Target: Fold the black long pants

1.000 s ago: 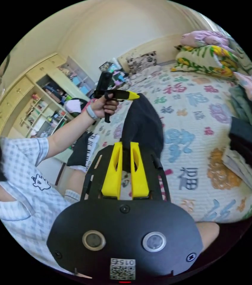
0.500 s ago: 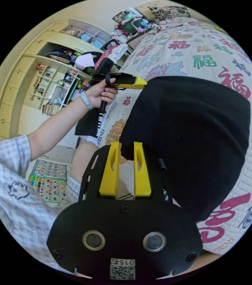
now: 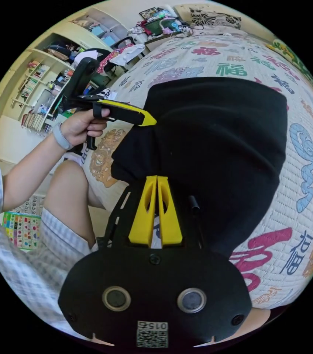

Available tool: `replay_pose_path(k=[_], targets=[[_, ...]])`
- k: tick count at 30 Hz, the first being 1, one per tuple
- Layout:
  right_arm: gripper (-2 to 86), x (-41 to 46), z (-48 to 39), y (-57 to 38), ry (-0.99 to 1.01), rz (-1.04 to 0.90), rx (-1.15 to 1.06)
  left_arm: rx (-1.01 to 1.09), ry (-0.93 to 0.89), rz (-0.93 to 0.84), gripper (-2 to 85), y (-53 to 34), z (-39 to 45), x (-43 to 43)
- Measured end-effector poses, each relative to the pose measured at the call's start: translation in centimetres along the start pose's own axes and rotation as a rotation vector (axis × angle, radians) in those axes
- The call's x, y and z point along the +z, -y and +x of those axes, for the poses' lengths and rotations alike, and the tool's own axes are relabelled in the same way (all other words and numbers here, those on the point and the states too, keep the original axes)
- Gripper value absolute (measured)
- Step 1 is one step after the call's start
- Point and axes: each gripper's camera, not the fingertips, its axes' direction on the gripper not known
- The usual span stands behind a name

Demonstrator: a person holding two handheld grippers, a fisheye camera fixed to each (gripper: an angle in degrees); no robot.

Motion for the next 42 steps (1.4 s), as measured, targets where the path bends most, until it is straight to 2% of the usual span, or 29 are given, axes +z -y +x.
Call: replay_pose_path(k=[4, 6, 8, 10, 15, 17, 20, 24, 28, 31, 33, 34, 36, 38, 42], targets=[[-0.6, -3.3, -1.4, 1.0, 0.005, -0.025, -0.016, -0.044, -0.004, 0.047, -0.8, -2.0, 0.3, -0.3], [-0.6, -7.0, -1.6, 0.8, 0.004, 0.046, -0.011, -0.019, 0.012, 0.073, -0.8, -2.3, 1.7, -1.5], [-0.6, -12.0, -1.0, -0.2, -0.083, 0.176, 0.027, 0.067, 0.003, 0.172, -0.9, -2.1, 4.3, -3.2], [-0.6, -14.4, 0.0, -0.8, -0.148, 0.209, 0.09, 0.129, -0.039, 0.192, -0.9, -0.6, 6.1, -3.0], [-0.6, -16.0, 1.9, -1.3, -0.153, 0.134, 0.201, 0.266, -0.101, 0.004, -0.8, 6.6, 10.3, 3.8], [-0.6, -16.4, 1.5, -1.0, -0.148, 0.111, 0.227, 0.278, 0.042, -0.143, -0.9, 9.3, 11.3, 8.4], [-0.6, -17.4, 1.3, -0.7, -0.12, 0.127, 0.291, 0.248, 0.174, -0.137, -0.9, 10.1, 10.6, 10.4], [-0.3, -20.5, 1.0, -0.3, -0.076, 0.149, 0.319, 0.186, 0.146, -0.074, -0.6, 8.9, 9.0, 9.5], [1.5, -27.3, 2.9, -0.3, 0.116, 0.237, 0.317, 0.176, -0.039, 0.054, 2.2, 4.3, 7.7, 3.9], [7.1, -32.8, 6.8, -1.2, 0.337, 0.383, 0.317, -0.008, -0.115, 0.226, 6.5, -2.8, 3.6, -2.9], [11.6, -34.5, 9.7, -1.0, 0.409, 0.37, 0.355, -0.136, -0.129, 0.313, 8.9, -7.8, 0.5, -6.1], [14.6, -35.0, 11.5, -0.6, 0.444, 0.319, 0.393, -0.212, -0.139, 0.317, 10.3, -10.5, -1.6, -7.3], [15.1, -35.4, 13.5, 0.2, 0.532, 0.292, 0.398, -0.302, -0.194, 0.267, 11.5, -13.5, -4.7, -7.5], [14.2, -34.8, 15.2, 1.6, 0.693, 0.282, 0.42, -0.362, -0.373, 0.252, 12.4, -15.4, -8.0, -5.9], [10.2, -33.4, 15.6, 5.4, 0.832, 0.213, 0.38, -0.338, -0.503, 0.165, 13.5, -13.4, -9.3, -2.1]])
